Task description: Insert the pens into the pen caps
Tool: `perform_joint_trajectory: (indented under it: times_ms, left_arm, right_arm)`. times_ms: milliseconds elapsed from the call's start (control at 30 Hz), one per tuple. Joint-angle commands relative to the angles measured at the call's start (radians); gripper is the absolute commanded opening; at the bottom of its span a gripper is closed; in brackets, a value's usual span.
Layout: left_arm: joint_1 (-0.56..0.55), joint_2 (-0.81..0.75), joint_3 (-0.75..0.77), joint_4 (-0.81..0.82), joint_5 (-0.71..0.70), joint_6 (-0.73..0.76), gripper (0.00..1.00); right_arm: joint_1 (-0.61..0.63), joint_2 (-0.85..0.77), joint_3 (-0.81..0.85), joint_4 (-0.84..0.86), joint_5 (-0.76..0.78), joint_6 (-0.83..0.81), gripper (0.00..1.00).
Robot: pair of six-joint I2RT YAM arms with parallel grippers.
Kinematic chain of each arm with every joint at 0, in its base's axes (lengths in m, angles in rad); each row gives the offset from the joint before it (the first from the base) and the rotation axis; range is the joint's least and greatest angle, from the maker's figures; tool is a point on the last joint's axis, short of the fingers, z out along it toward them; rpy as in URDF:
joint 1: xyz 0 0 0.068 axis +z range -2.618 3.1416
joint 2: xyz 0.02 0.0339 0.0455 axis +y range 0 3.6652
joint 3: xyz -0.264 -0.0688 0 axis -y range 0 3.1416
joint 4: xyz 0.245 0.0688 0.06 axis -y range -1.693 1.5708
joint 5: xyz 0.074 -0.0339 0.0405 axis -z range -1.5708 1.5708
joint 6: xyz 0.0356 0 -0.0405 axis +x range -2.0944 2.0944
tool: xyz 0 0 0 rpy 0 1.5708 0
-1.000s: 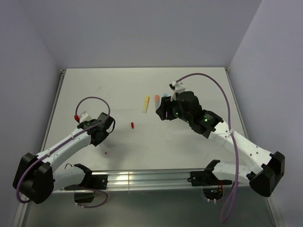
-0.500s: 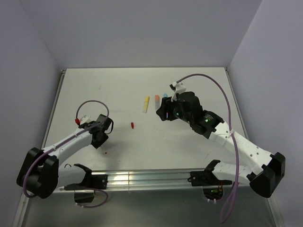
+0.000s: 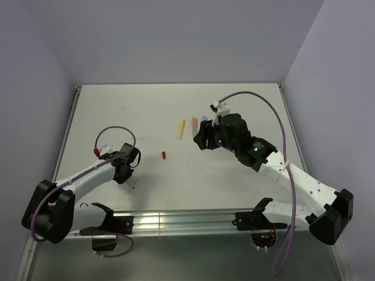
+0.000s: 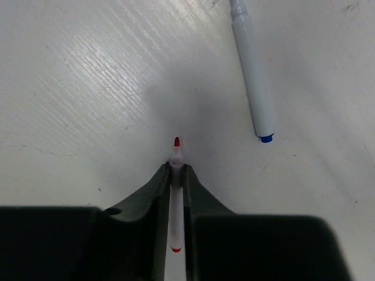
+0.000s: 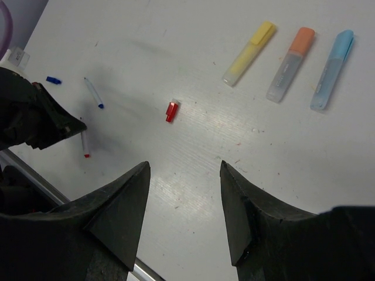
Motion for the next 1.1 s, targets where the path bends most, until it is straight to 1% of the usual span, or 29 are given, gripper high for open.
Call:
perform_joint_trajectory:
  times_ms: [0,67,100,200,233,267,333,367,400,433,467,500,567,600,700,867,1067]
  left_arm:
    - [0.003,0.024,-0.025,0.065,0.037,-0.006,0.10]
    - [0.004,0.021,-0.025,0.071,0.049,0.000,0.00]
    - [0.002,0.014,-0.022,0.067,0.054,0.002,0.00]
    - [-0.013,-0.050,0.013,0.044,0.065,0.006,0.00]
    - [-0.022,-0.096,0.029,0.032,0.066,0.007,0.00]
    - [-0.033,-0.114,0.079,0.018,0.063,-0.004,0.00]
    - [-0.088,-0.151,0.145,-0.016,0.046,-0.013,0.00]
    - [-0.142,-0.156,0.221,-0.027,0.037,-0.032,0.00]
    - [-0.171,-0.154,0.265,-0.043,0.005,-0.041,0.00]
    - [-0.205,-0.139,0.308,-0.050,-0.012,-0.046,0.00]
    - [-0.237,-0.127,0.398,-0.057,-0.033,-0.053,0.00]
    - [-0.295,-0.112,0.441,-0.067,-0.050,-0.058,0.00]
    - [-0.341,-0.067,0.547,-0.054,-0.082,-0.046,0.00]
    - [-0.377,-0.035,0.575,-0.047,-0.089,-0.043,0.00]
    - [-0.423,0.016,0.661,-0.005,-0.118,-0.020,0.00]
    - [-0.467,0.054,0.748,0.064,-0.135,0.020,0.00]
    - [-0.524,0.090,0.819,0.064,-0.159,0.040,0.00]
  right_arm:
    - [-0.008,-0.016,-0.006,0.034,-0.003,-0.015,0.59]
    - [-0.008,-0.016,-0.008,0.037,-0.006,-0.015,0.58]
    - [-0.008,-0.016,-0.006,0.037,-0.004,-0.012,0.58]
    - [-0.008,-0.019,-0.009,0.048,-0.075,-0.015,0.58]
    - [-0.008,-0.021,-0.009,0.065,-0.098,-0.015,0.59]
    - [-0.008,-0.021,-0.009,0.072,-0.169,-0.021,0.59]
    - [-0.008,-0.021,-0.023,0.121,-0.262,-0.026,0.59]
    - [-0.008,-0.019,-0.026,0.138,-0.338,-0.026,0.59]
    - [-0.008,-0.014,-0.031,0.152,-0.375,-0.021,0.59]
    - [-0.008,-0.008,-0.029,0.170,-0.403,-0.020,0.59]
    - [-0.008,-0.002,-0.029,0.177,-0.421,-0.020,0.59]
    - [-0.008,0.009,-0.025,0.180,-0.457,-0.018,0.59]
    - [-0.007,0.016,-0.021,0.195,-0.483,-0.014,0.59]
    - [-0.008,0.019,-0.023,0.200,-0.503,-0.009,0.59]
    - [-0.008,0.025,-0.015,0.210,-0.515,-0.001,0.59]
    - [-0.008,0.045,0.006,0.177,-0.460,-0.003,0.59]
    - [-0.008,0.078,0.037,0.157,-0.422,0.009,0.59]
